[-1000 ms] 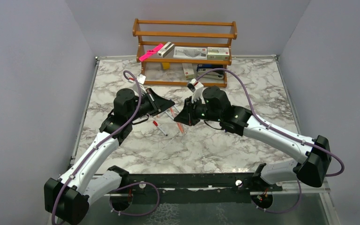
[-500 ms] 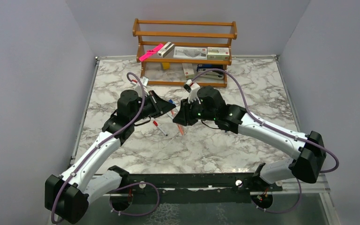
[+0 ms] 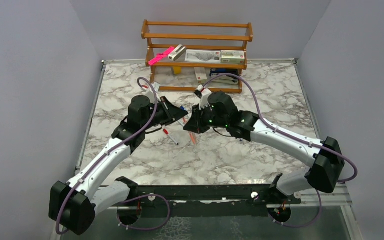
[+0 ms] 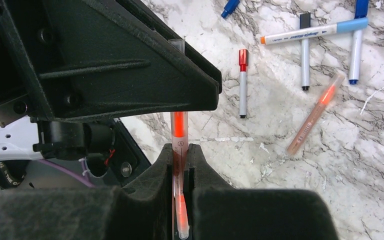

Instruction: Open the pen caps

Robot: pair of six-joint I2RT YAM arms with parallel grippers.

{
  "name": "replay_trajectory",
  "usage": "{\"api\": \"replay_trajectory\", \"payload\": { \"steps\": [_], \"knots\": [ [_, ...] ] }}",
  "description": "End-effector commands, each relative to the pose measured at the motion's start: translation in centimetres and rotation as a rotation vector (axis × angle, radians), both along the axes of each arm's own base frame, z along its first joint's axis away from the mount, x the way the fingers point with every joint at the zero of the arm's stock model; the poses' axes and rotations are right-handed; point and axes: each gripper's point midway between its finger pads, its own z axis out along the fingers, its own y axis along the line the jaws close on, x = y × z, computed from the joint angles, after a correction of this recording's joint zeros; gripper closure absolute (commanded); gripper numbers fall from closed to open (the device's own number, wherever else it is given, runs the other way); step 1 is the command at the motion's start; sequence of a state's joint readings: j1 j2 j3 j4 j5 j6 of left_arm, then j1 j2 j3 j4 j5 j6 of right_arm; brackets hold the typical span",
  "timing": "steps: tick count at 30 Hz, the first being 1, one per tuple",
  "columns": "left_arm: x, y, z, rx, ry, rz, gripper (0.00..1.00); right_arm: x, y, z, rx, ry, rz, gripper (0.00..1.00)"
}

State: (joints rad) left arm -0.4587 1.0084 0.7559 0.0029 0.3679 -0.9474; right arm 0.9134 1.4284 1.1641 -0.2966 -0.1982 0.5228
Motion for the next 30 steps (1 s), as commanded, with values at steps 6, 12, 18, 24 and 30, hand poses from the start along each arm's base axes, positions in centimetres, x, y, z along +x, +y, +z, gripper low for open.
{"api": "replay_trajectory", "payload": {
  "steps": [6, 12, 18, 24, 30],
  "knots": [
    [5.5, 0.5, -0.1, 0.079, -0.126, 0.137, 1.0, -3.0, -0.3, -2.8, 0.024, 0.122, 0.081, 0.99],
    [8.4, 1.1, 0.0, 0.073, -0.154, 0.192, 1.0, -4.9, -1.6, -4.7, 0.014, 0.183, 0.105, 0.99],
    [10.4, 3.4, 0.3, 0.071, -0.172, 0.263, 1.0, -6.8, -2.9, -5.9, 0.02, 0.231, 0.12, 0.99],
    [11.6, 6.0, 0.4, 0.103, -0.189, 0.324, 1.0, -7.9, -4.2, -6.8, -0.006, 0.267, 0.119, 0.99],
    [12.1, 7.9, 0.8, 0.136, -0.225, 0.384, 1.0, -9.2, -4.5, -7.1, 0.013, 0.306, 0.15, 0.99]
  ]
}}
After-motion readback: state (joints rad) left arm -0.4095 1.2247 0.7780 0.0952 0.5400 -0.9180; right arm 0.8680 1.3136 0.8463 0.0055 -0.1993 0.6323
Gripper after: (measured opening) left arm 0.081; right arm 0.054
